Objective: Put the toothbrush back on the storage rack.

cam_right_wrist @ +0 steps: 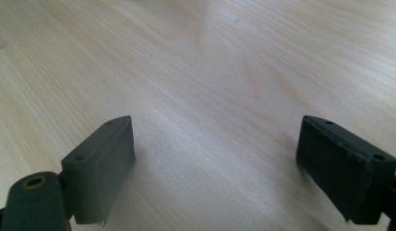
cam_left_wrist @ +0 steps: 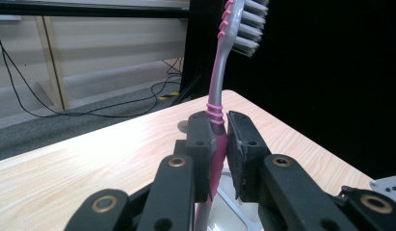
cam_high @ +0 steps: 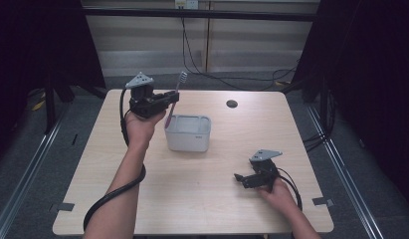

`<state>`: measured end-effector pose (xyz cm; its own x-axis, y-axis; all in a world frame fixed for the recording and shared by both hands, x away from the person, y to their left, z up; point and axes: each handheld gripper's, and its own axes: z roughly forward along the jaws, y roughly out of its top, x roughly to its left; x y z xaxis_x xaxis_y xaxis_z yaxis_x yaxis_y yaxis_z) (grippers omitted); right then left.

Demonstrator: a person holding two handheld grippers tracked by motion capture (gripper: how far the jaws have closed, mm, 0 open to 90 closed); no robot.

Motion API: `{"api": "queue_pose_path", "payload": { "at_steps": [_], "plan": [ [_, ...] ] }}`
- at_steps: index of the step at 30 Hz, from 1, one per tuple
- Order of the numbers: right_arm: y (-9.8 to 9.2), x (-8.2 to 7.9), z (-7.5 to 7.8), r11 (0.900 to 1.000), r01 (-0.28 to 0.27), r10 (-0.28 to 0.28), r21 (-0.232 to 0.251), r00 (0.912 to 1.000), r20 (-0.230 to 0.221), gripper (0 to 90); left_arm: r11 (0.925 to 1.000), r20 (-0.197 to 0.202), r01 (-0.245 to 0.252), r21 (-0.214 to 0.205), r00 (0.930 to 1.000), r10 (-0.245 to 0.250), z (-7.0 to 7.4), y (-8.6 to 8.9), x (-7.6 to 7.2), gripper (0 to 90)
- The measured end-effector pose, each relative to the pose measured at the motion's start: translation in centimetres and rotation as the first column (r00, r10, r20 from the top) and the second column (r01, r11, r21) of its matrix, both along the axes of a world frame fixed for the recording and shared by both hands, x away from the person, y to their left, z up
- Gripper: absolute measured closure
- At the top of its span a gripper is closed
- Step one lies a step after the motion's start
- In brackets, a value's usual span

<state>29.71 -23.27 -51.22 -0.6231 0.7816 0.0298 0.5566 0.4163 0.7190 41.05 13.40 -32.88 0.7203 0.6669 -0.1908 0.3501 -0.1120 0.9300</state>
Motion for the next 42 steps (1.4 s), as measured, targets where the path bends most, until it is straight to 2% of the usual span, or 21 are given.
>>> {"api": "queue_pose_path", "payload": {
  "at_steps": [10, 14, 24, 42],
  "plan": [
    [0.0, 0.0, 0.0, 1.0, 0.0, 0.0, 0.0, 1.0, 0.0, 12.9, 0.9999, 0.002, 0.0, -0.011, 1.0, 0.0, -0.5, -0.3, 0.5, 80.3],
    [0.0, 0.0, 0.0, 1.0, 0.0, 0.0, 0.0, 1.0, 0.0, 12.9, 0.9997, -0.014, -0.004, -0.022, 0.9999, 0.004, -1.3, -0.4, 1.0, 80.3],
    [0.0, 0.0, 0.0, 1.0, -0.002, 0.002, -0.002, 1.0, 0.002, 12.9, 0.9996, -0.023, -0.02, -0.021, 0.9995, 0.019, -2.5, -0.9, 1.7, 80.2],
    [0.0, 0.0, 0.0, 1.0, -0.001, 0.001, -0.002, 1.0, 0.0, 12.9, 0.9984, -0.034, -0.051, -0.023, 0.9982, 0.05, -4.2, 0.1, 1.7, 80.0]
  ]
}}
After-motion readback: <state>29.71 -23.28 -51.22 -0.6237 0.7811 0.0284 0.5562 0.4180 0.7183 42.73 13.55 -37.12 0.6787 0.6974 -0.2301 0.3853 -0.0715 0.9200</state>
